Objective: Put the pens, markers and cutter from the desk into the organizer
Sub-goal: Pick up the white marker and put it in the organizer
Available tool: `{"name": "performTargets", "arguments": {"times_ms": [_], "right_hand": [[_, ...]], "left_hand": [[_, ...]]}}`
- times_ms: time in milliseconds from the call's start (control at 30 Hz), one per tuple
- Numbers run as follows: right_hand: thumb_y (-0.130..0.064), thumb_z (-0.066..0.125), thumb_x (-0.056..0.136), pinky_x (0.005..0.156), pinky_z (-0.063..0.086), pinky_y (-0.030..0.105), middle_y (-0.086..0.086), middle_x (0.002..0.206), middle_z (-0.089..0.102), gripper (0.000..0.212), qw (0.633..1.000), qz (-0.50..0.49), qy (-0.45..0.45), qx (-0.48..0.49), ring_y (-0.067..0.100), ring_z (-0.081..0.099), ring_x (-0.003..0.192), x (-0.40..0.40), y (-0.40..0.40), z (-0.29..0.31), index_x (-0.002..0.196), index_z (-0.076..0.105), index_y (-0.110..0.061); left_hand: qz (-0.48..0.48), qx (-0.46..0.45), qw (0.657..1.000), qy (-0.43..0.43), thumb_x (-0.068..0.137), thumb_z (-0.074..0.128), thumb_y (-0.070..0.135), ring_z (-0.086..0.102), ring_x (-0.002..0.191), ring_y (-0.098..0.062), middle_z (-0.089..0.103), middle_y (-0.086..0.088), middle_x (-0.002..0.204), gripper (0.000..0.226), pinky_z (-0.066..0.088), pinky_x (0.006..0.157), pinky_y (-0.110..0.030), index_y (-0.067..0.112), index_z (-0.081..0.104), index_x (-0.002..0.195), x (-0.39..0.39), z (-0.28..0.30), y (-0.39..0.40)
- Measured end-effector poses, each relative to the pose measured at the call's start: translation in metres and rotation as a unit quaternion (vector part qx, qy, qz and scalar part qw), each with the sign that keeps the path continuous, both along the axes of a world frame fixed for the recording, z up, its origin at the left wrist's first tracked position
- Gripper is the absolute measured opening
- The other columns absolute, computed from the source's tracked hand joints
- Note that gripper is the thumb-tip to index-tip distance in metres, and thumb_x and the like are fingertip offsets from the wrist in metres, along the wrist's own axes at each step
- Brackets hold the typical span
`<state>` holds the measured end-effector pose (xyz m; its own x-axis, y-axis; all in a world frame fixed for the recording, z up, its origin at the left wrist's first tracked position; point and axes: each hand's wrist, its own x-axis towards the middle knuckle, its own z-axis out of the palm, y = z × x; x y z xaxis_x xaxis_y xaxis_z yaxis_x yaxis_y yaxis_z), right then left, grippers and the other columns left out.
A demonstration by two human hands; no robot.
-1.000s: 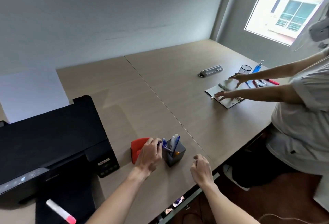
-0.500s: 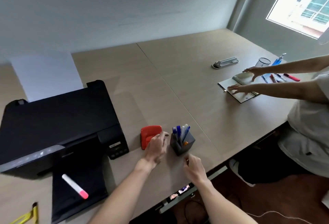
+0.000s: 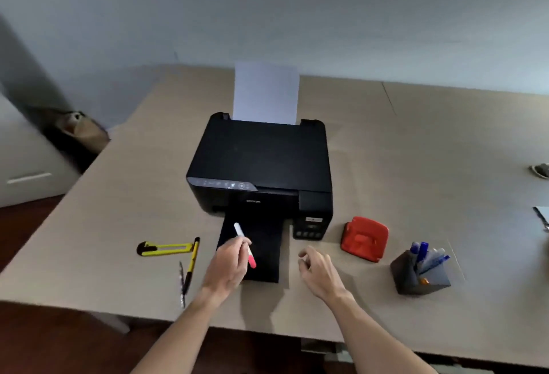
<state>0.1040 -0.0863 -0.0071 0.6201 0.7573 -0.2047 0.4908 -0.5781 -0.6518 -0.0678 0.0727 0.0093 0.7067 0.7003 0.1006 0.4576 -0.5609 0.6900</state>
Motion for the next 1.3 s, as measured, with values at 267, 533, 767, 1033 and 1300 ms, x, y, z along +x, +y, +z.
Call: {"name": "performTargets", "arguments": {"times_ms": [267,533,767,1033,1300], "right_hand": [[-0.033,0.056,0.087,0.058,0.049,0.038,-0.002,0.075,0.061,0.016,0.995,0.085,-0.034,-0.028,0.018,0.058,0.066,-0.059,0.081,0.013,0.081,0.054,-0.018],[-0.032,0.056,0.091,0.064,0.049,0.036,0.005,0.091,0.06,0.021,0.989,0.077,-0.088,-0.095,0.025,0.062,0.078,-0.087,0.101,0.0,0.092,0.053,-0.011],[-0.022,0.046,0.096,0.066,0.046,0.036,0.0,0.077,0.061,0.008,0.994,0.041,-0.1,0.0,0.022,0.057,0.067,-0.075,0.088,0.003,0.09,0.047,-0.017],[-0.014,0.039,0.098,0.065,0.038,0.035,-0.007,0.072,0.052,0.02,0.987,-0.051,-0.095,0.117,0.019,0.051,0.067,-0.033,0.049,0.011,0.081,0.046,-0.022],[-0.023,0.039,0.095,0.071,0.039,0.027,-0.004,0.084,0.052,0.014,0.962,-0.111,-0.175,0.18,0.015,0.049,0.073,0.031,-0.039,0.03,0.092,0.052,-0.019]], "left_hand": [[0.21,-0.021,0.974,0.076,0.094,0.052,0.019,0.061,0.084,-0.022,0.061,-0.002,0.089,0.01,0.046,0.068,-0.032,0.016,0.057,0.101,-0.113,-0.024,0.022],[0.275,-0.081,0.934,0.213,0.086,0.061,0.044,0.064,0.092,-0.03,0.062,-0.011,0.098,0.039,0.055,0.074,-0.04,0.01,0.053,0.101,-0.138,-0.044,0.01],[0.267,-0.122,0.914,0.282,0.091,0.055,0.045,0.062,0.102,-0.029,0.063,-0.012,0.108,0.042,0.052,0.083,-0.038,0.007,0.058,0.108,-0.125,-0.049,0.018],[0.292,-0.209,0.919,0.164,0.093,0.051,0.03,0.059,0.076,-0.031,0.063,-0.014,0.082,0.029,0.05,0.068,-0.038,0.003,0.06,0.088,-0.116,-0.039,0.022],[0.261,-0.184,0.943,-0.092,0.091,0.047,0.016,0.05,0.045,-0.021,0.049,-0.009,0.048,0.024,0.042,0.047,-0.039,0.013,0.052,0.068,-0.06,-0.029,-0.026]]}}
